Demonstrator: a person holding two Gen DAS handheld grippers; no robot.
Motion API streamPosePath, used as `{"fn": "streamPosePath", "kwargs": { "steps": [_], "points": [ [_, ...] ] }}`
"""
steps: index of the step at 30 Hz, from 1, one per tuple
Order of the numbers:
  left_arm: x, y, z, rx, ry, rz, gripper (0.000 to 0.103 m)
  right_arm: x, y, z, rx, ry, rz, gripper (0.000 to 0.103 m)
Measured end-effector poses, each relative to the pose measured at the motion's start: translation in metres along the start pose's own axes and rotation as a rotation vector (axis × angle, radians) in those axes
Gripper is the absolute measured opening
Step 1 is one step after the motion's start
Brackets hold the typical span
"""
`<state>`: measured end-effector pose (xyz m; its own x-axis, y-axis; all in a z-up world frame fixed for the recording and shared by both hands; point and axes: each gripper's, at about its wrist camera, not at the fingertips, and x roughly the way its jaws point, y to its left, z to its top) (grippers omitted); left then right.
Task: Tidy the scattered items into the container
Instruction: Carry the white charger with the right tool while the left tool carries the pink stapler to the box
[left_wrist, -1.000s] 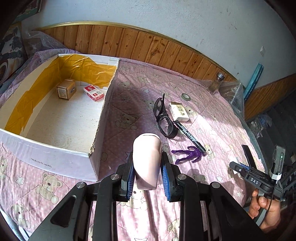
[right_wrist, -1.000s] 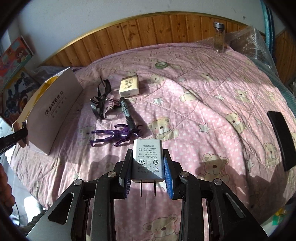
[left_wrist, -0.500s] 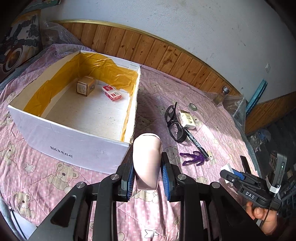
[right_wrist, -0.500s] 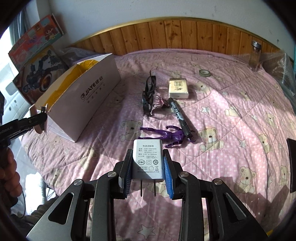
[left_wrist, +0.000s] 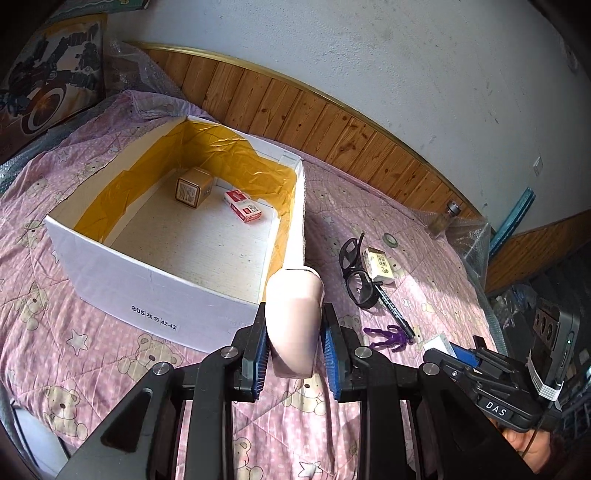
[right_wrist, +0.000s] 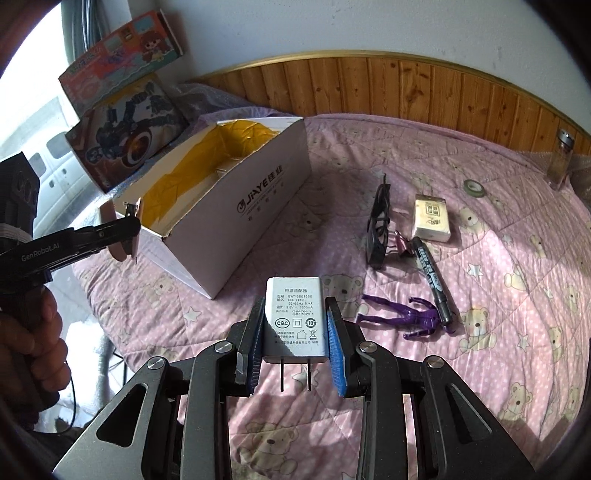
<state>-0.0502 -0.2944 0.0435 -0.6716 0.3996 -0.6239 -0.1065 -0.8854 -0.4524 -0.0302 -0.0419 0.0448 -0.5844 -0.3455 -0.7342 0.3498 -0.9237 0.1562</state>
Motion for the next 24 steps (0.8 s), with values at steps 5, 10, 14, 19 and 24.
{"fn": "streamPosePath", "kwargs": {
  "steps": [5, 10, 14, 19, 24],
  "points": [
    [-0.009, 0.008, 0.007, -0.018, -0.024, 0.008, 0.027, -0.001, 0.020, 0.020, -0.042, -0.024, 0.044, 0.031],
    [-0.017, 0.015, 0.014, -0.024, -0.042, 0.016, 0.027, 0.001, 0.038, 0.036, -0.066, -0.039, 0.089, 0.032],
    [-0.022, 0.019, 0.020, -0.024, -0.053, 0.022, 0.027, 0.005, 0.051, 0.046, -0.083, -0.047, 0.119, 0.032],
    [-0.022, 0.026, 0.031, -0.023, -0.056, 0.029, 0.027, 0.016, 0.065, 0.060, -0.091, -0.037, 0.163, 0.032],
    [-0.016, 0.034, 0.048, -0.018, -0.055, 0.036, 0.027, 0.027, 0.074, 0.077, -0.115, -0.029, 0.188, 0.032]
  ]
}}
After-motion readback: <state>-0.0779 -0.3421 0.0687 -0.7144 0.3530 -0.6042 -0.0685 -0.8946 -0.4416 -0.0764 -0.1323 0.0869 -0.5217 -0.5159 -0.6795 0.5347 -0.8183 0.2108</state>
